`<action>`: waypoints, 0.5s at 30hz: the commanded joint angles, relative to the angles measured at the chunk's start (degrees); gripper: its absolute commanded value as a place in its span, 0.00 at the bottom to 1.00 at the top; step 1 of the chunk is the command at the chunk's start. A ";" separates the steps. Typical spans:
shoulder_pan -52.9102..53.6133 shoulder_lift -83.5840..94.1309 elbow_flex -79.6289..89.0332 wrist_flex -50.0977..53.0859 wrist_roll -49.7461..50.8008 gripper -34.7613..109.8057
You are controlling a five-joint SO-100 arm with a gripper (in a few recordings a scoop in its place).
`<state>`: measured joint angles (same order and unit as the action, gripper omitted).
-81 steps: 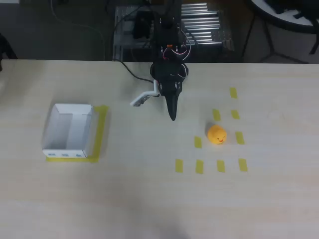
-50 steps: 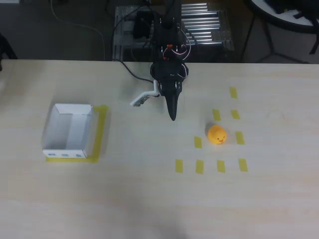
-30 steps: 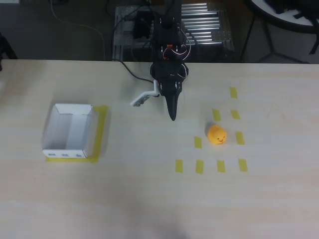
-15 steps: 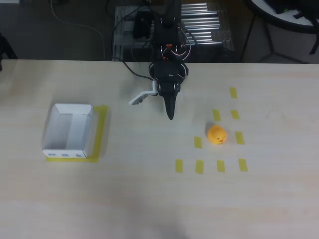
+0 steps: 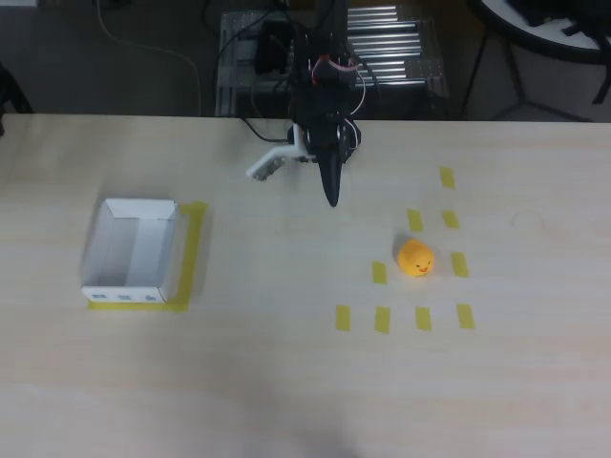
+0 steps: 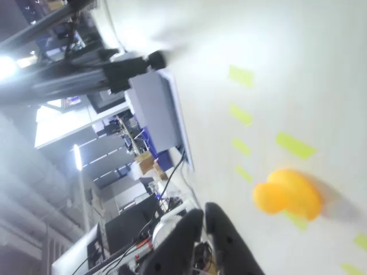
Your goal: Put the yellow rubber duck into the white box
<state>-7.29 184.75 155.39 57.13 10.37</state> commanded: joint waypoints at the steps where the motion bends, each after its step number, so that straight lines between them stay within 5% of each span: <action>1: -2.20 -10.72 -15.91 1.85 0.26 0.24; 8: -5.54 -22.76 -28.12 4.48 -5.10 0.24; 15: -10.63 -45.00 -47.02 20.65 -14.50 0.24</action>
<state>-14.59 150.21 122.52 70.49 1.41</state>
